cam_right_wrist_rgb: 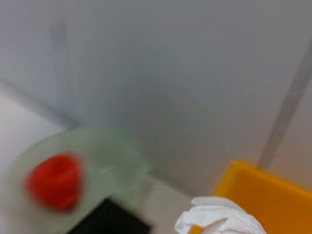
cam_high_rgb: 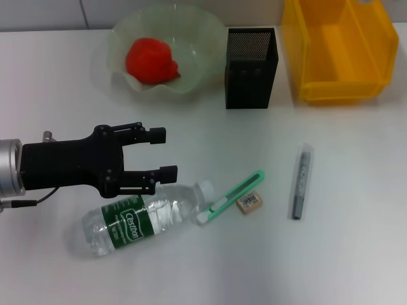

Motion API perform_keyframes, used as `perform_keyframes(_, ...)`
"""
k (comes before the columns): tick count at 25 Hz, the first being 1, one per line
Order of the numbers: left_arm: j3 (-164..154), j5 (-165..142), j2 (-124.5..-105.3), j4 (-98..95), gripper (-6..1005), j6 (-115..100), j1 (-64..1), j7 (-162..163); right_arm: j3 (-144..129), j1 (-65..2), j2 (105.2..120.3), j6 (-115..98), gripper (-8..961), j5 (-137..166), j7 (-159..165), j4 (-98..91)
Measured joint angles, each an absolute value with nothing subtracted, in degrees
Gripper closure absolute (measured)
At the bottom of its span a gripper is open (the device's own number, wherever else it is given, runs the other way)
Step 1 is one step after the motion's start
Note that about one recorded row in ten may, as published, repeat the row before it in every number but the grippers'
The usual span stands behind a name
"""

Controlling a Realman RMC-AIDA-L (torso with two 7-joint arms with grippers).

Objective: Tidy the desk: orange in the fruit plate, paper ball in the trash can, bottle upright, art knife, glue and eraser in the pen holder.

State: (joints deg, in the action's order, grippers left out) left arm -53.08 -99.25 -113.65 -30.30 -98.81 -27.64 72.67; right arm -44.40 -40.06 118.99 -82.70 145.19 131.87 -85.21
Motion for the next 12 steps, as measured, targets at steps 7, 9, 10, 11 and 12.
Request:
perform_keyframes(7,-53.1,-99.2,-113.63,-30.3,315,-99.0,-27.8,72.9,-46.1,-39.7,118.68,-68.5,323,145.2,130.2,-72.9)
perform_keyframes(9,-53.1,-99.2,-113.60,-30.3,317,-99.0,-27.8,72.9,-46.5,-40.4,118.47,-65.6,306,145.2,129.2,-68.9)
perform_keyframes(10,-53.1,-99.2,-113.56,-30.3,317,-99.0,-27.8,73.0,-46.5,-40.6,118.56,-63.3,298,144.9,128.3,-66.7)
perform_keyframes(11,-53.1,-99.2,-113.56,-30.3,318,-99.0,-27.8,73.0,-46.5,-40.5,118.73,-61.9,272,144.6,127.9,-66.0)
perform_keyframes(12,-53.1,-99.2,-113.55,-30.3,319,-99.0,-27.8,73.0,-46.5,-40.5,118.73,-61.9,246,144.6,127.9,-66.0)
